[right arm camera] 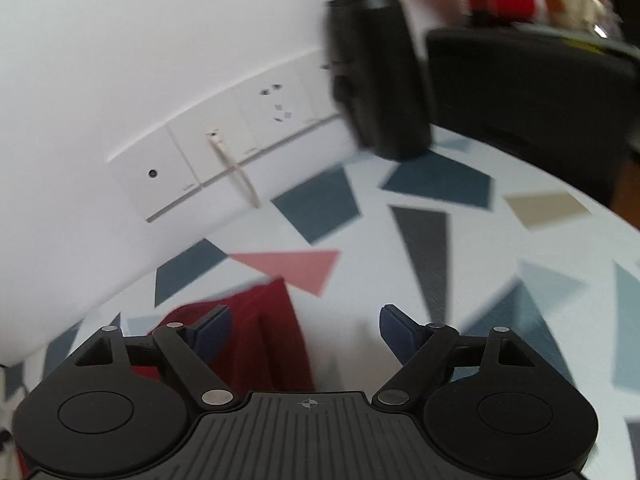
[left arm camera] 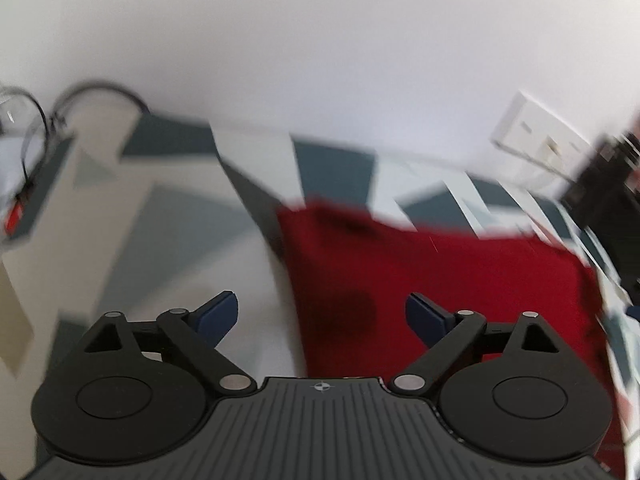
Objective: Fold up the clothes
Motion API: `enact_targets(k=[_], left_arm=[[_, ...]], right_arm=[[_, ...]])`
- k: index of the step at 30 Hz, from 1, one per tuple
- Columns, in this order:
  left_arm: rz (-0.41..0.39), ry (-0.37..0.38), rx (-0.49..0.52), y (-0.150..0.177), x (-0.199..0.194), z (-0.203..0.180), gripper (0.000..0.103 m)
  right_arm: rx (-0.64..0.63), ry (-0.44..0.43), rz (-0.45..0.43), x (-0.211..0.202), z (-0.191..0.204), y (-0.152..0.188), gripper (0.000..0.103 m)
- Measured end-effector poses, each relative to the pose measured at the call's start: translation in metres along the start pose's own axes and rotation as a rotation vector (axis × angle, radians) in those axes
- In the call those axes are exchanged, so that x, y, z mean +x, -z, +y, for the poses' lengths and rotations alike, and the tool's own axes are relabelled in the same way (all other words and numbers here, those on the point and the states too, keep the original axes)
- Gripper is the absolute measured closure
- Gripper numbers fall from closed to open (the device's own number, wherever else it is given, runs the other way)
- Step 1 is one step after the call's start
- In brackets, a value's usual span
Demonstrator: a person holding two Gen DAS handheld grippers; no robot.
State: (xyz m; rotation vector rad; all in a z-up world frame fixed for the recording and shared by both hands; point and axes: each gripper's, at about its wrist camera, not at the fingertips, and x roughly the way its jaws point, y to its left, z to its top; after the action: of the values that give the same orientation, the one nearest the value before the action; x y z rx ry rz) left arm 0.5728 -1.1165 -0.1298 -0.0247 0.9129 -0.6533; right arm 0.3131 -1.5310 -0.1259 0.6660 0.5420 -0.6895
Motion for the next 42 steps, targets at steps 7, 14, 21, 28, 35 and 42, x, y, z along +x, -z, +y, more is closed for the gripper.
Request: enact_targets(k=[7,14,21,28,35,42], left_arm=[[0.145,0.023,0.032,0.071,-0.042,-0.017,0.003],[0.185,-0.017,0.047,0.136,-0.088,-0.054,0.002],[0.187,-0.139,0.037,0.192,-0.124,-0.076,0.001],[0.201,-0.199,0.058,0.209,-0.133,-0.086,0.000],[0.218,-0.248,0.085,0.220,-0.136,-0.093,0.000],[0.248,-0.281,0.097,0.231,-0.145,-0.095,0.000]], right_arm=[[0.004,0.017,0.062,-0.072,-0.045,0.048,0.012],[-0.182,-0.026,0.123,-0.111,-0.053,0.075,0.001],[-0.320,-0.110,0.139,-0.149,-0.066,0.098,0.001],[-0.368,-0.113,0.233,-0.169,-0.095,0.139,0.001],[-0.465,-0.088,0.244,-0.174,-0.090,0.176,0.001],[-0.504,-0.022,0.203,-0.177,-0.080,0.193,0.001]])
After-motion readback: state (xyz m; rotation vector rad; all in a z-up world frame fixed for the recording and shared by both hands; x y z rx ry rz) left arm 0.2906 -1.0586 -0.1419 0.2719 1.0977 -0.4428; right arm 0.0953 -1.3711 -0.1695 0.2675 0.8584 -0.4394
